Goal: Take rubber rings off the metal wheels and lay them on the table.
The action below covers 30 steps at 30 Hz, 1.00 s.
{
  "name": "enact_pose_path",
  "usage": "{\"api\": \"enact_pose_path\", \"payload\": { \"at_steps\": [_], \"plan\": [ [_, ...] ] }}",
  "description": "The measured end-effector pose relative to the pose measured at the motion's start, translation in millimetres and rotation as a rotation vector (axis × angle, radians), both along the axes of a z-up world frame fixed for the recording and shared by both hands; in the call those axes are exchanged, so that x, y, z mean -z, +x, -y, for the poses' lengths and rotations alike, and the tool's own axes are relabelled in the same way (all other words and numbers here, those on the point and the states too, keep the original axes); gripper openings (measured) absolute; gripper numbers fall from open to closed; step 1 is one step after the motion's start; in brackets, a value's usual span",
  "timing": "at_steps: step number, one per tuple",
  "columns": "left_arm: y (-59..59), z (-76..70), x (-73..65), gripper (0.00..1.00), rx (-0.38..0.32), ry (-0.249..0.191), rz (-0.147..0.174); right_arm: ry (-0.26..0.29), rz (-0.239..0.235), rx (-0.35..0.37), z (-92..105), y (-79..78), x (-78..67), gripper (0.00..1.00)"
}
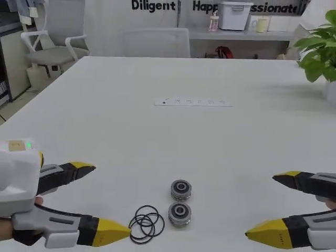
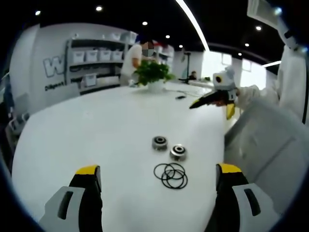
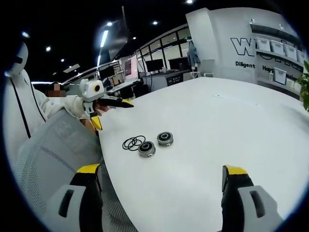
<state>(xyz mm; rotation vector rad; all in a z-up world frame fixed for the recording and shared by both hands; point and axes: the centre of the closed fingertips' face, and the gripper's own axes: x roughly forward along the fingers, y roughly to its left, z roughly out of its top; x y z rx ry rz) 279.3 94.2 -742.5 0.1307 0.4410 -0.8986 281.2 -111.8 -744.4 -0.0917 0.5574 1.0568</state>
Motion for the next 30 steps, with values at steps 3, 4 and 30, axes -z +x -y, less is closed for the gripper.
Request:
{"api": "enact_pose_path", "payload": {
  "at_steps": [3,4,30],
  "plan": [
    [-1.5,0.9,3.0,1.0,0.007,0.009,-0.009,-0.012,-0.014,-0.011,-2.0,-3.9,6.5,1.0],
    [-2.0,1.2,4.2,1.0,0.008,0.011,-0.014,-0.014,-0.023,-0.014,-2.8,-5.6,9.0,1.0],
    [-19.7,14.4,20.8,1.0,0.083,0.032,-0.09,-0.077,-0.115,0.018,0.2,-37.3,28.0,1.0]
  ]
}}
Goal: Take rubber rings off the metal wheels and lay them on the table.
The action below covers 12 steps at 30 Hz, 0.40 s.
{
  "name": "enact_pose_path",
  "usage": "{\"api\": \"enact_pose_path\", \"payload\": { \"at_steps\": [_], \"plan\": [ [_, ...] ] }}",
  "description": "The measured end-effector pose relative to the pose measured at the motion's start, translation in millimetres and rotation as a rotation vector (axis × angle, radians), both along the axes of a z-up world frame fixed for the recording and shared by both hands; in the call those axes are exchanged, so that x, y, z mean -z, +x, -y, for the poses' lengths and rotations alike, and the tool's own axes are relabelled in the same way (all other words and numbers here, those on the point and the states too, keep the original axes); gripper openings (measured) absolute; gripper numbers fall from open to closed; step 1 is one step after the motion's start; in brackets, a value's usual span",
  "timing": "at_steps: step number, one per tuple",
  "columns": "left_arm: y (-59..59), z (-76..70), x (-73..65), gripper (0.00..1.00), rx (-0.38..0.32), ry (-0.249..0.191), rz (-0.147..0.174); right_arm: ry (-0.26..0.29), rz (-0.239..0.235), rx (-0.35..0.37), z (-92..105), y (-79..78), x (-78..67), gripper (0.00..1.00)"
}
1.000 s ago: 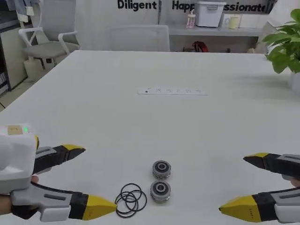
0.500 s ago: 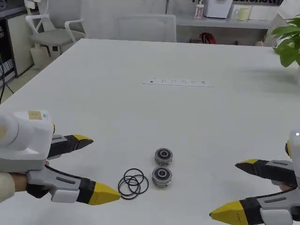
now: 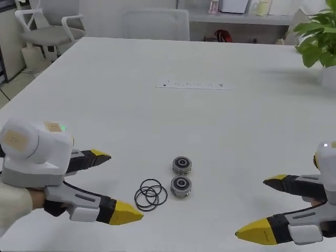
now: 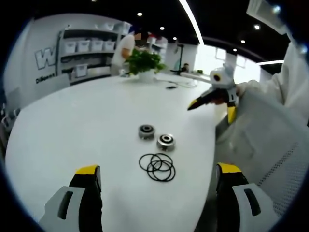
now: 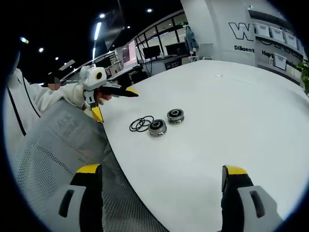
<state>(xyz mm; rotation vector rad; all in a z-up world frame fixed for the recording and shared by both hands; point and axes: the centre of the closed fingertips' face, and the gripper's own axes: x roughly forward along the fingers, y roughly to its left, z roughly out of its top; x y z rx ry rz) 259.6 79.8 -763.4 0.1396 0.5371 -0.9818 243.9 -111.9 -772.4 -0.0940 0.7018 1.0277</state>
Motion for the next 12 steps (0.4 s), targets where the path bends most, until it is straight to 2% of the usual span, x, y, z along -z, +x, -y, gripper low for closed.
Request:
{"api": "enact_pose_path", "payload": {
  "at_steps": [5,12],
  "plan": [
    [-6.7,3.1,4.1,1.0,0.023,0.01,-0.016,-0.028,-0.012,0.023,4.8,-1.8,0.9,1.0],
    [-8.5,4.2,6.5,1.0,0.029,0.004,-0.033,-0.061,-0.044,0.023,6.7,-5.3,8.4,1.0]
  ]
}}
